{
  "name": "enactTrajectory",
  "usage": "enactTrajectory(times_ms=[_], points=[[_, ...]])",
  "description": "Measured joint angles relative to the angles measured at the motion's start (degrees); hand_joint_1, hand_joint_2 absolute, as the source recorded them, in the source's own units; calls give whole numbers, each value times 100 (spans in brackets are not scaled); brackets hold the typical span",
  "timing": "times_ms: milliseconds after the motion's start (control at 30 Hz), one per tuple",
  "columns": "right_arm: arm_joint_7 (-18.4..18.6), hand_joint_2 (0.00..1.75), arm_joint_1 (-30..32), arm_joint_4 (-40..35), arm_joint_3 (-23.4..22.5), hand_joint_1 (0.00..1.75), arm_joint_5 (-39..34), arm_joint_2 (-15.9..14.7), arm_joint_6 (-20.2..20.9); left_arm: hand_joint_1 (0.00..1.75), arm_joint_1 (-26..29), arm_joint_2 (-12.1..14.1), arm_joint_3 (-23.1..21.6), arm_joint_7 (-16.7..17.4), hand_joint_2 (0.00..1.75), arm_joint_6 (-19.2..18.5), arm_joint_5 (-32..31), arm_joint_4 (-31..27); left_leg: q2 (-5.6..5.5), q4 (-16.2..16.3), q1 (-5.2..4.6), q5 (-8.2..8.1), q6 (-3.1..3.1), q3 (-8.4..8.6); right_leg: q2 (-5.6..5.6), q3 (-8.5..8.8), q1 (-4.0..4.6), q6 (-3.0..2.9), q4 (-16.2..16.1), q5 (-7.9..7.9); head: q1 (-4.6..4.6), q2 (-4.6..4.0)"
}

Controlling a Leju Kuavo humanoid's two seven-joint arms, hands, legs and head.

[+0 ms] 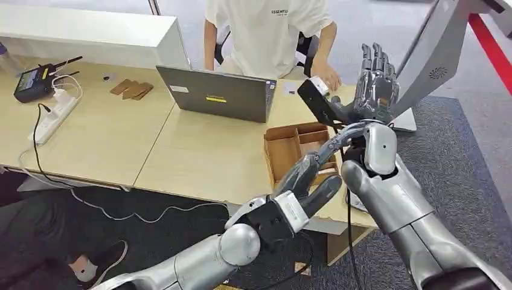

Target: Pass the card to the sensor for recognition and then transmit it.

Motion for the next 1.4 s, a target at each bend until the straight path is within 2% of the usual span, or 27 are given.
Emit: enactTrajectory(times_ms=[133, 300, 467, 667, 800, 1000, 1200, 1400], points=[[-68, 175, 664, -1052, -244, 0, -943, -233, -317, 0, 107, 116, 74, 201, 0, 199, -223, -155, -2, 0, 0, 0, 0, 1, -1, 1, 0, 0, 0, -1, -4, 0], [-529, 175, 1529, -2204, -624, 0, -2315, -572, -607, 0, 269, 295, 173, 483, 0, 350, -513, -461, -2, 0, 0, -1, 2, 0, -1, 2, -1, 1, -1, -1, 0, 0], [-1036, 175, 2152, -2952, -909, 0, -3620, -765, -824, 0, 385, 413, 269, 597, 0, 361, -638, -702, -1, 0, -1, -2, 2, 0, -1, 2, -1, 1, -1, -1, 0, 0], [-1477, 175, 2618, -3557, -1193, 0, -4318, -872, -1114, 0, 450, 485, 297, 601, 0, 240, -686, -878, 0, 0, 0, -2, 2, 0, 0, 2, -1, 0, -1, -1, 2, 0], [-1871, 175, 2861, -3813, -1322, 0, -4780, -896, -1228, 0, 491, 507, 361, 487, 0, 332, -822, -979, -1, 0, 0, -2, 2, 0, -1, 2, -1, 1, -1, -1, 0, 0], [-2267, 175, 3081, -4335, -1421, 0, -5136, -909, -1274, 0, 520, 603, 551, 448, 0, 815, -1027, -1256, 0, -1, 0, -2, 2, -1, -1, 3, -1, 0, -1, -1, 0, 0], [-2514, 175, 3164, -4792, -1405, 0, -5359, -850, -1272, 0, 469, 817, 935, 620, 0, 1466, -973, -1602, 0, -2, 1, -1, 1, 0, -1, 3, 1, 0, -1, -1, -2, 0], [-2555, 175, 3162, -4956, -1364, 0, -5433, -811, -1272, 0, 435, 1040, 1344, 723, 0, 1687, -594, -1799, -1, -2, 1, 1, 0, -1, -1, 5, 1, 0, -1, 0, 0, 0]])
